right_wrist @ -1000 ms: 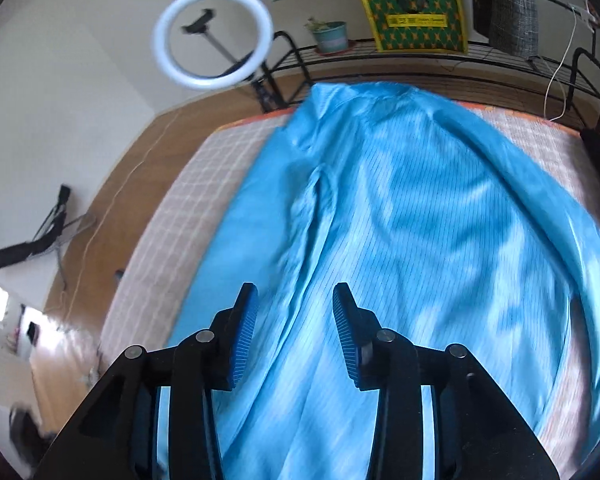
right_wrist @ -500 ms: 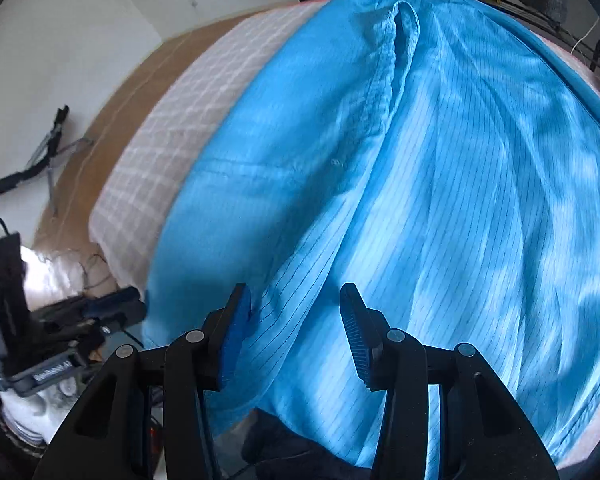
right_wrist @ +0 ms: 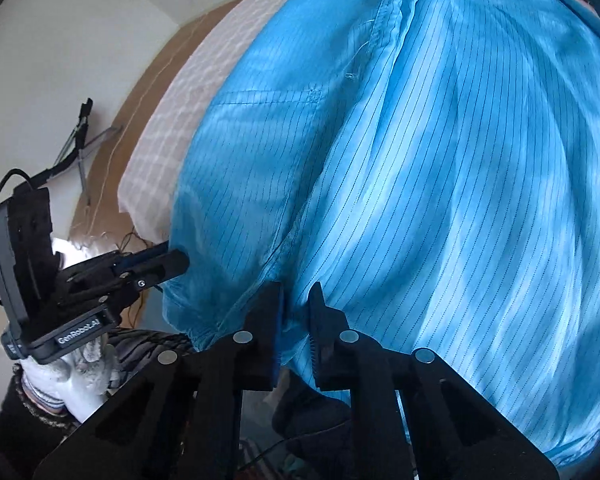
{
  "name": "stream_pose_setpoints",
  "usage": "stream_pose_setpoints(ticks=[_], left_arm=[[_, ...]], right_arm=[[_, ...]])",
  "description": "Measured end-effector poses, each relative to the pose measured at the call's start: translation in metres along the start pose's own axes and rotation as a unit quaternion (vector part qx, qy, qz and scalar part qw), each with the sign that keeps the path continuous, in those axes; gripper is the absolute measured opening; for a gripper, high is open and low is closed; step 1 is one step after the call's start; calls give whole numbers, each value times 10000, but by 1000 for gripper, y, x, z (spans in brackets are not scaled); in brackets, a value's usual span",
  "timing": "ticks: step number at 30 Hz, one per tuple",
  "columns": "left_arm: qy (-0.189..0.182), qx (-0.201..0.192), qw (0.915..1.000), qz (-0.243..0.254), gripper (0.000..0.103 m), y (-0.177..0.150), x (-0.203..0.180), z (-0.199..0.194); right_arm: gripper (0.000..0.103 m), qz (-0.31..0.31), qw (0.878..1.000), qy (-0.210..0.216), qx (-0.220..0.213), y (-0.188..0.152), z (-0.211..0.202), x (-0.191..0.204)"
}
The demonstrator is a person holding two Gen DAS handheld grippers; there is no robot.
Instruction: Fold large clothes
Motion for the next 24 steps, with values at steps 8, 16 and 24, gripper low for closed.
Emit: stream_pose_setpoints(ticks=[8, 16, 24], left_arm=[[362, -325, 9988, 13, 2, -1, 13, -25], [835, -593, 9941, -371, 2, -1, 47, -44], [1075, -686, 9915, -249, 2, 7, 46, -45]], right_arm=[[4, 785, 9886, 1285, 93, 1, 6, -2], [3, 230, 9940, 1058, 117, 0, 17, 33], [3, 54, 9981, 610, -69, 21, 32, 37]])
Point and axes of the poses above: each gripper's, at about its wrist camera, not at the fingertips, and z roughly the way its jaws point, x to its left, y to its top, the point moved 1 cm from there along z, roughly the way its jaws point, and after that the axes turned 1 degree about -y, right-handed, at the moved point
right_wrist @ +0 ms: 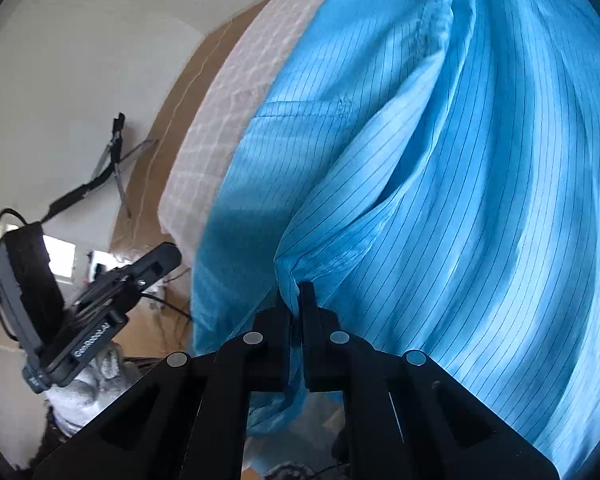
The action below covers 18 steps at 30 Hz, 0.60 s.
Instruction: Fold large clothes
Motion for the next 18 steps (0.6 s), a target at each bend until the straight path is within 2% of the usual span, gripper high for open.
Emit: stream_pose_setpoints(ticks=[2, 5, 7, 8, 11, 16, 18], left_arm=[[-86, -32, 10000, 14, 2, 0, -1, -3], [-274, -80, 9996, -42, 2, 0, -7, -10], [-649, -55, 9978, -128, 2, -1, -16, -12], [-759, -38, 9971, -96, 2, -1, -23, -12], [-949, 22, 9954, 129, 2, -5, -48, -12], [-1248, 12, 9917, 300, 2, -7, -85, -17], [-1406, -57, 9894, 348, 2, -5, -101, -24]], right_arm=[[3, -29, 9999, 115, 52, -2, -5, 1], [7, -358, 9993, 33, -81, -12, -29, 5], [8, -427, 9989, -58, -187, -18, -47, 5], [12, -443, 9987, -67, -239, -20, -53, 4], [24, -551, 9967, -292, -513, -29, -80, 1], [26, -549, 9915, -630, -1001, -44, -136, -20], [30, -485, 9875, -832, -1249, -52, -164, -35]])
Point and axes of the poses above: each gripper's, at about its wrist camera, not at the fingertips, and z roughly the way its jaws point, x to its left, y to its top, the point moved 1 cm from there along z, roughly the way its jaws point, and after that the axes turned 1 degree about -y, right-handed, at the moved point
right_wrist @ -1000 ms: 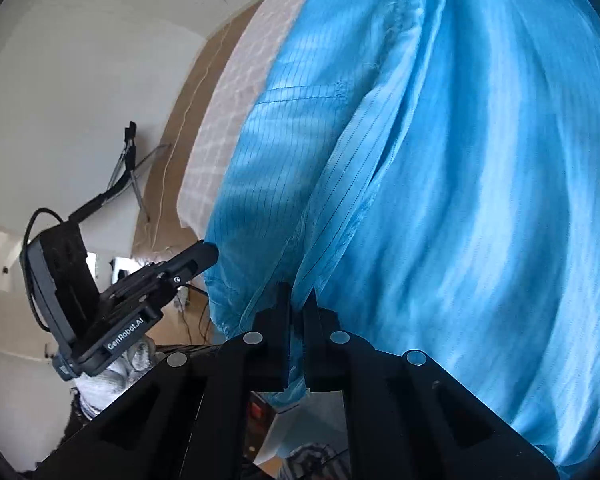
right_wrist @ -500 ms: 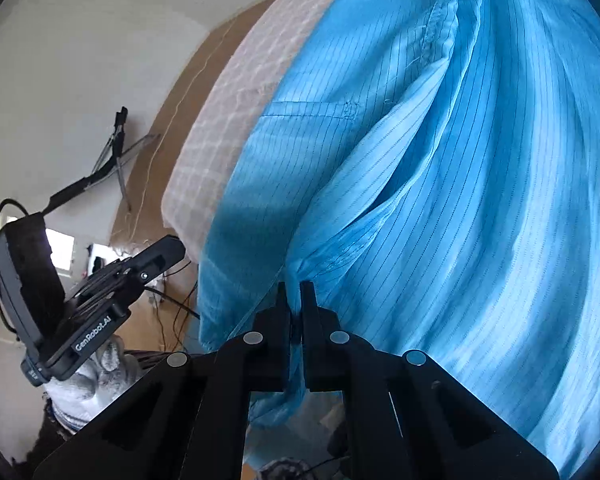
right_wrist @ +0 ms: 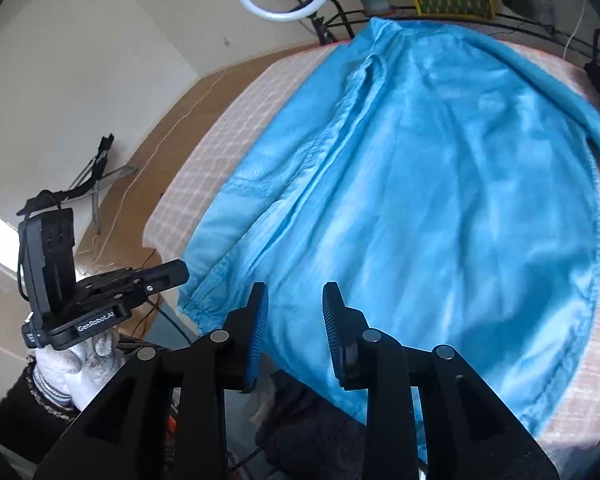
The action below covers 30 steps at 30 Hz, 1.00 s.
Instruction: Fold large clothes
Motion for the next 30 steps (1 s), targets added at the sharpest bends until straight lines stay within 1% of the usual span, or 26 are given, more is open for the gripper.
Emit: stream_pose_setpoints(ticks=[1, 2, 3, 4, 5, 7, 9, 10, 12, 14, 15, 16, 19, 21, 22, 25, 29, 30], left_arm=[[-21, -29, 10000, 31, 4, 2, -8, -1], [-15, -45, 10000, 59, 12, 3, -14, -1], [-60, -77, 9999, 84, 17, 5, -23, -2], [-111, -129, 9998, 116, 27, 6, -30, -3], [-162, -186, 9995, 177, 33, 7, -40, -5], [-165, -223, 9991, 328, 39, 10, -57, -5], [-78, -235, 9984, 503, 48, 12, -74, -4], [-38, -233, 9981, 568, 56, 13, -81, -3], [-25, -201, 9978, 637, 59, 16, -95, 1], [-55, -124, 9977, 663, 59, 18, -106, 6], [-83, -89, 9975, 694, 59, 19, -109, 9], [-116, -49, 9971, 749, 59, 20, -115, 13], [-143, 25, 9959, 895, 59, 20, -130, 23], [-201, 87, 9952, 955, 59, 20, -138, 31], [-208, 123, 9950, 974, 59, 20, -141, 35], [-248, 187, 9947, 985, 59, 20, -148, 45], [-269, 228, 9946, 980, 59, 21, -154, 53], [-259, 232, 9945, 984, 59, 22, -155, 54]], right_arm=[[34, 44, 9999, -85, -83, 0, -5, -3], [34, 117, 9996, -174, -183, -2, -17, -14], [34, 200, 9991, -260, -279, -4, -29, -26], [34, 261, 9984, -338, -358, -6, -39, -35], [34, 325, 9975, -451, -442, -8, -49, -46], [34, 472, 9947, -707, -574, -11, -68, -67], [34, 638, 9910, -937, -708, -16, -86, -87], [34, 709, 9892, -1019, -774, -17, -92, -95], [34, 933, 9840, -1207, -923, -24, -109, -114], [35, 1146, 9783, -1382, -1037, -32, -126, -134], [37, 1267, 9741, -1500, -1118, -37, -137, -147], [41, 1350, 9709, -1592, -1171, -42, -146, -156], [42, 1537, 9583, -2038, -1287, -53, -177, -191], [53, 1699, 9500, -2289, -1273, -62, -195, -220], [55, 1862, 9454, -2357, -1265, -66, -203, -233], [55, 2442, 9307, -2416, -1255, -81, -220, -280], [56, 3079, 9132, -2422, -1122, -98, -223, -335], [56, 3296, 9069, -2395, -1077, -103, -221, -350]])
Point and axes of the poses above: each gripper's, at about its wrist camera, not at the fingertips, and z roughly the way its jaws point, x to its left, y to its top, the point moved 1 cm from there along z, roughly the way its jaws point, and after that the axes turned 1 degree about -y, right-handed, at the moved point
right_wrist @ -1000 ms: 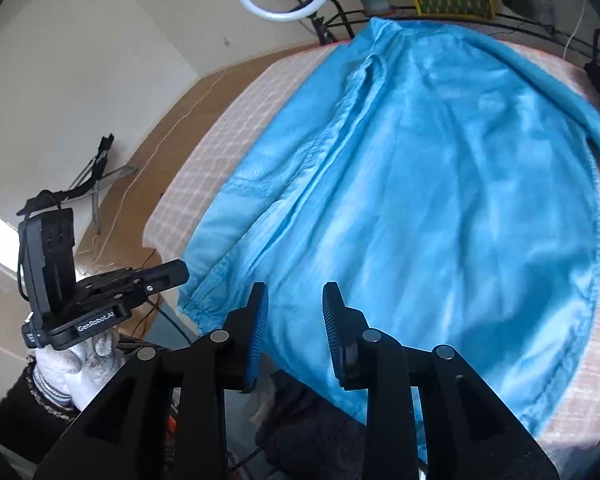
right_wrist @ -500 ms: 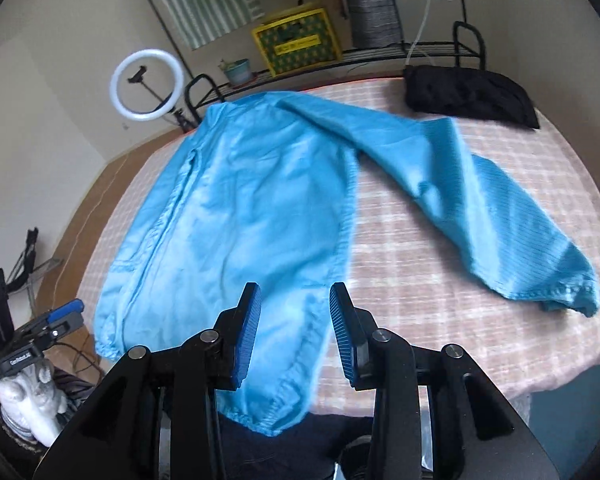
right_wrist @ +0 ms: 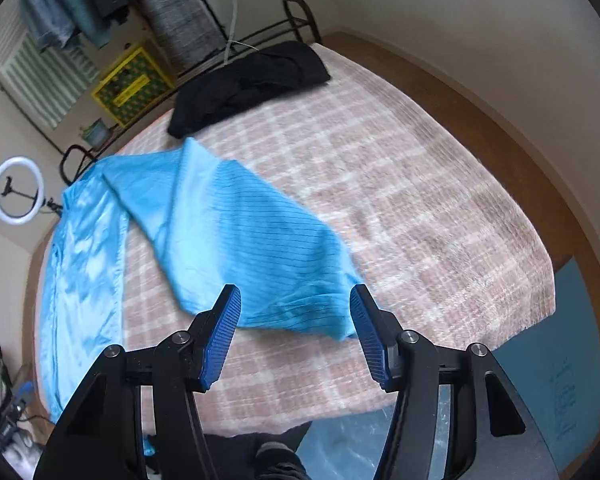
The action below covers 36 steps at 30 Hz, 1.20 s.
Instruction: Fold large clothes
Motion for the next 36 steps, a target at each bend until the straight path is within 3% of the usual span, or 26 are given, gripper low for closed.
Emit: stream_pose_setpoints(ticks=[7, 9, 10, 11, 14, 19, 23, 29, 32, 36], left_arm=[[14, 50, 9999, -143, 59, 1, 7, 5], [7, 69, 9998, -168, 59, 1, 10, 4], [18, 69, 9998, -162, 59, 1, 12, 2], [28, 64, 9999, -156, 59, 0, 12, 1], [69, 51, 9998, -168, 59, 1, 17, -1], [129, -25, 9996, -233, 59, 2, 26, -5], [169, -121, 9993, -298, 59, 3, 33, -11], [238, -252, 9985, -420, 59, 3, 42, -19], [258, -315, 9978, -528, 59, 3, 50, -23], [291, -356, 9970, -627, 59, 0, 57, -27]], right_arm=[[56, 679, 9964, 79, 498, 10, 44, -38], [42, 727, 9957, 175, 547, 11, 52, -37], [27, 695, 9957, 197, 587, 12, 54, -34], [19, 655, 9958, 204, 608, 13, 56, -31], [7, 405, 9980, 123, 475, 15, 52, -15], [3, -34, 9997, 239, -39, 16, 24, 23], [3, -838, 9944, 462, -449, 5, -12, 84], [3, -2294, 9618, 1287, -757, -40, -58, 197], [3, -3013, 9357, 1729, -613, -79, -63, 248], [3, -3752, 9058, 1949, -266, -131, -45, 285]])
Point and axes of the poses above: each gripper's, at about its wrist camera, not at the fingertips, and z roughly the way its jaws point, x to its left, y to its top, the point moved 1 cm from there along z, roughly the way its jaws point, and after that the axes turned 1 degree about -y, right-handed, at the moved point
